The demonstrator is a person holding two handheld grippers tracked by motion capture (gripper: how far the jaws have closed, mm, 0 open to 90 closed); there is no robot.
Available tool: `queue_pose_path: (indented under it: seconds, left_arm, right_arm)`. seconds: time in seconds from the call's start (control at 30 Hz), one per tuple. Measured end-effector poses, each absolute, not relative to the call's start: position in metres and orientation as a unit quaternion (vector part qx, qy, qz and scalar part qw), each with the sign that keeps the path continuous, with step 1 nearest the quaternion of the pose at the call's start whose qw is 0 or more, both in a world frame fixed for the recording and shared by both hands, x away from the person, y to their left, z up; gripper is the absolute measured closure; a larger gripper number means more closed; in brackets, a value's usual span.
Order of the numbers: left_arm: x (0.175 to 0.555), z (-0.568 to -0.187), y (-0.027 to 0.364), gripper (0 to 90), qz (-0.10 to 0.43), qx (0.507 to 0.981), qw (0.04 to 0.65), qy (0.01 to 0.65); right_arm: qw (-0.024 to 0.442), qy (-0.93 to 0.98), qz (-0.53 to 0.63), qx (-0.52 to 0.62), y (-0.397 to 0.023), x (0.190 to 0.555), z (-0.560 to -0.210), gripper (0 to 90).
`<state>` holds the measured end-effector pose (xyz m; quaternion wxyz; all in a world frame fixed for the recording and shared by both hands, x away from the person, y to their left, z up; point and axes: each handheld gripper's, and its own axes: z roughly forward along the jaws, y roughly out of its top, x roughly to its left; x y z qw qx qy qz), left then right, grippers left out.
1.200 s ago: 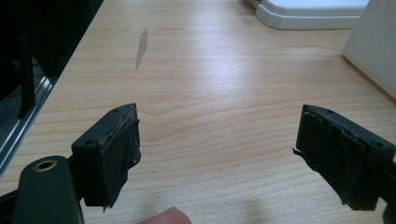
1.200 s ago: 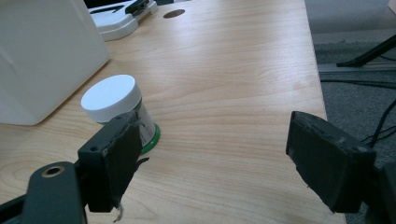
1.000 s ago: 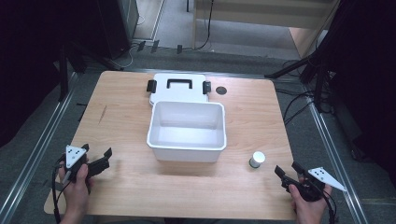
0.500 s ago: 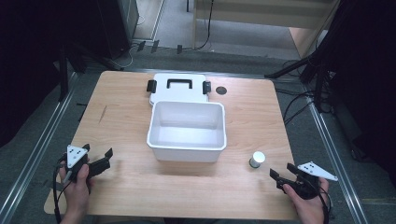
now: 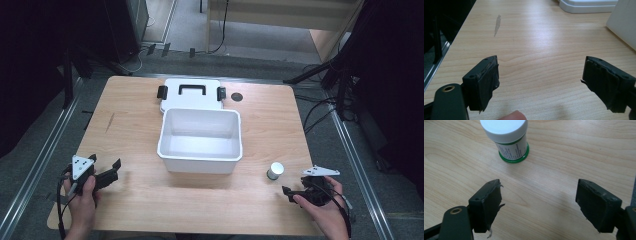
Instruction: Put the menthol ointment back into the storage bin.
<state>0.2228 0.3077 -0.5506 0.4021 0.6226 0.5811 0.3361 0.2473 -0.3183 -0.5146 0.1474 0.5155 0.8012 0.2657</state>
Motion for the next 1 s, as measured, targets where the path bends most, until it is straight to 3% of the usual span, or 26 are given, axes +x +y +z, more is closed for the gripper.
queue_pose_path:
  seconds: [0.7,1.0]
  left_arm:
    - [0.224,-0.551,0.308,14.6,0.332,0.624,0.403,0.581]
    - [0.224,-0.551,0.308,14.6,0.331,0.625,0.402,0.581]
  right_arm:
    - [0.076,0.862,0.125,0.485,-0.291,0.277,-0.5,18.1]
    - [0.07,0.873,0.075,0.478,-0.282,0.289,-0.495,16.8]
